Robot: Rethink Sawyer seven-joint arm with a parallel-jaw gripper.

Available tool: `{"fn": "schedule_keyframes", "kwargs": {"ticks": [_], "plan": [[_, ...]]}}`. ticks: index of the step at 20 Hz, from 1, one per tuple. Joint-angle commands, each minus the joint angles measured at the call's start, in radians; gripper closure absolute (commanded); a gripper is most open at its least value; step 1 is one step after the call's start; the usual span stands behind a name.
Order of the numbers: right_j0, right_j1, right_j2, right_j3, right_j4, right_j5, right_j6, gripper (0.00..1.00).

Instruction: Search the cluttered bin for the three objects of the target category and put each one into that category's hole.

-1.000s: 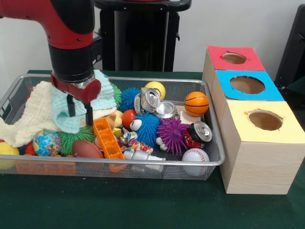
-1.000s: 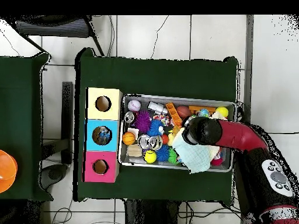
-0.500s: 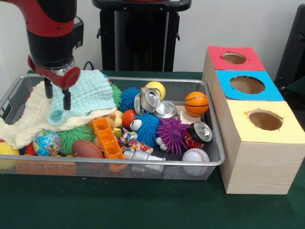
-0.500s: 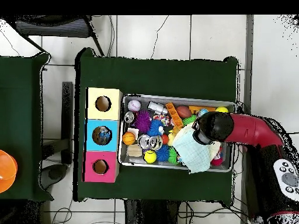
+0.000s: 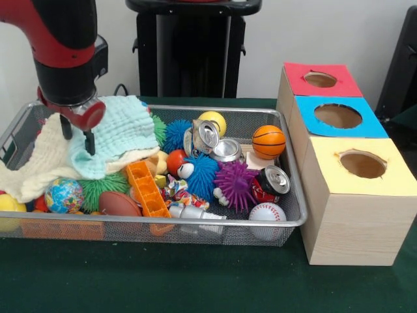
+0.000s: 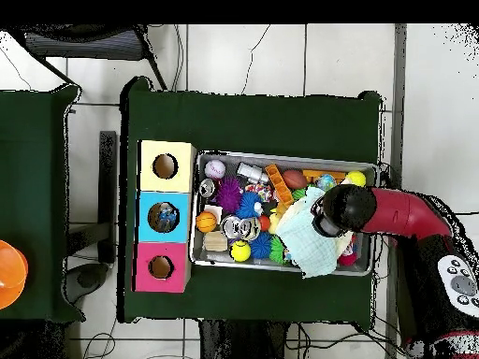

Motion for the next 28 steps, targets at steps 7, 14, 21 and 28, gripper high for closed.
{"fn": "schedule_keyframes", "kwargs": {"ticks": [7,14,21,28], "plan": [[-0.075,0.203,0.075,0.068,-0.059,-0.251,-0.116,0.0],[-0.089,0.215,0.115,0.075,-0.072,-0.26,-0.209,1.0],[-0.053,0.011,0.131,0.205,-0.039,-0.325,-0.116,1.0],[-0.052,-0.149,0.2,0.271,0.066,-0.194,-0.135,1.0]]}}
